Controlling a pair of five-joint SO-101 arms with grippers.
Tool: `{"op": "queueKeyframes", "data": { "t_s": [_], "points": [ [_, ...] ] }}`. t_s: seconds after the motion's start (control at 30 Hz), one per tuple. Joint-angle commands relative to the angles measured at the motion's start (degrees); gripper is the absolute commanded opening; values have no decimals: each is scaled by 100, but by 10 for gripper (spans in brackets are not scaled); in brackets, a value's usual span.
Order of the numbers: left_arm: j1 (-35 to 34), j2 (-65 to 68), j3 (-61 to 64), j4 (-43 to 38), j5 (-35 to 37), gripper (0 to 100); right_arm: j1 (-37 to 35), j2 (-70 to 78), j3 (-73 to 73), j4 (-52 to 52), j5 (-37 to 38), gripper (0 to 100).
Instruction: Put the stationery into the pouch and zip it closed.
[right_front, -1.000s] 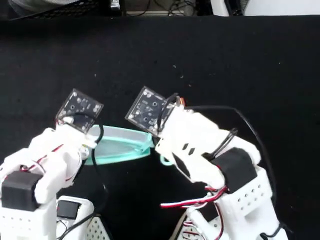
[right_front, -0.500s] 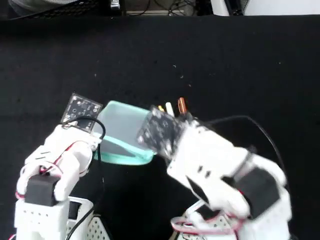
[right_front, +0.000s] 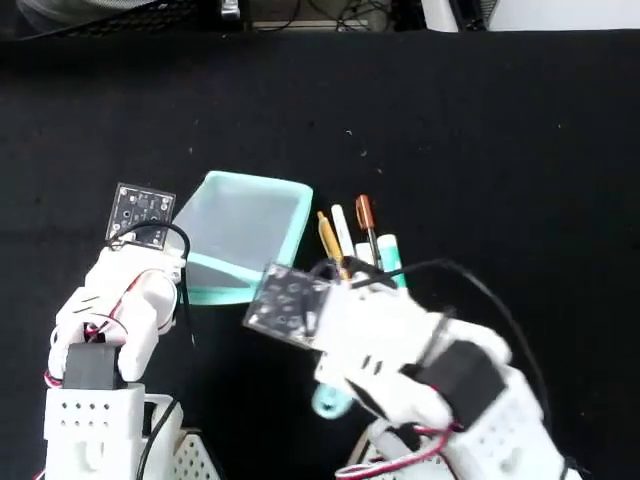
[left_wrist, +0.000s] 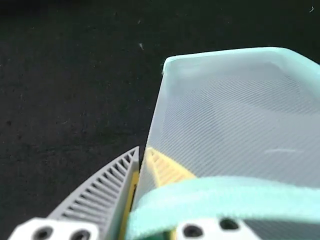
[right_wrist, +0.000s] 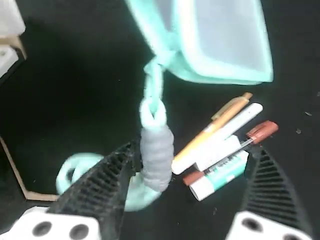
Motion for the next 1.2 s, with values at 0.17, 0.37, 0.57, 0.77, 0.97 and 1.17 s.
{"op": "queueKeyframes", "data": {
  "t_s": [0.17, 0.37, 0.57, 0.77, 0.97, 1.17],
  "points": [
    [-119, -18, 31, -70, 396, 30, -712, -13, 488, -413, -53, 351],
    [-119, -18, 163, -79, 457, 30, -686, -57, -198, -334, -879, 410],
    [-127, -18, 646, -580, 466, 30, 105, -48, -391, -642, -923, 410],
    [-171, -18, 752, -607, 466, 30, 2101, -4, 778, -2066, -958, 244],
    [-136, -18, 778, -607, 466, 30, 3086, 4, 3081, -4009, -923, 44],
    [-136, -18, 804, -607, 466, 30, 3095, 4, 4004, -4730, -967, 192]
  ]
}}
